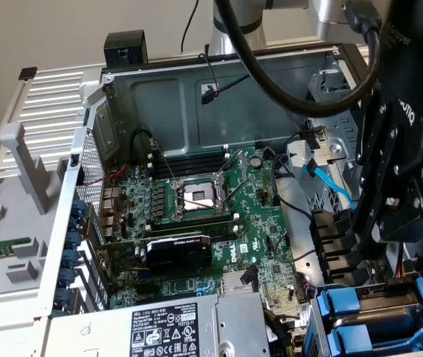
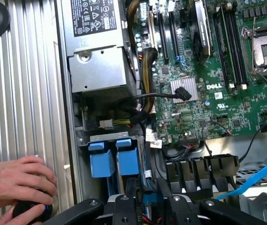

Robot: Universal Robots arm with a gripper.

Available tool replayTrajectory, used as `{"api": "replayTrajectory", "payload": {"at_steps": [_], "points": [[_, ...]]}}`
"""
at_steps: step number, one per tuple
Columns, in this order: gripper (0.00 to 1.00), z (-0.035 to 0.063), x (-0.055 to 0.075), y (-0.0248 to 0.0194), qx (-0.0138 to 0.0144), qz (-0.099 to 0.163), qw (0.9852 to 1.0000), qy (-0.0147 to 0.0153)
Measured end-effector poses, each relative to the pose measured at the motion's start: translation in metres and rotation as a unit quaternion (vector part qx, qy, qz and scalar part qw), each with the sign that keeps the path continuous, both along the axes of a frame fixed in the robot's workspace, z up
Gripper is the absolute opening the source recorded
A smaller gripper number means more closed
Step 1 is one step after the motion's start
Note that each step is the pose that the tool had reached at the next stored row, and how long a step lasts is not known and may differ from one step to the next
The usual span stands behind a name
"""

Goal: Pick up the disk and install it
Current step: 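Insert the first disk wire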

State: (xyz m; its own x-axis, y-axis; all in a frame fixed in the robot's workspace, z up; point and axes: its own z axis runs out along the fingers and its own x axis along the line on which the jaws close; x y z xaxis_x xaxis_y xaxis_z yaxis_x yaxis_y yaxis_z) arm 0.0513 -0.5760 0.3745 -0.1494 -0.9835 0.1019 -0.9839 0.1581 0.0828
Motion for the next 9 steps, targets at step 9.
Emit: {"api": "replayTrajectory", "payload": {"at_steps": [9], "points": [[0.31,-0.0031,0.0,0.0,-0.0012,-0.008,1.0,0.0]]}}
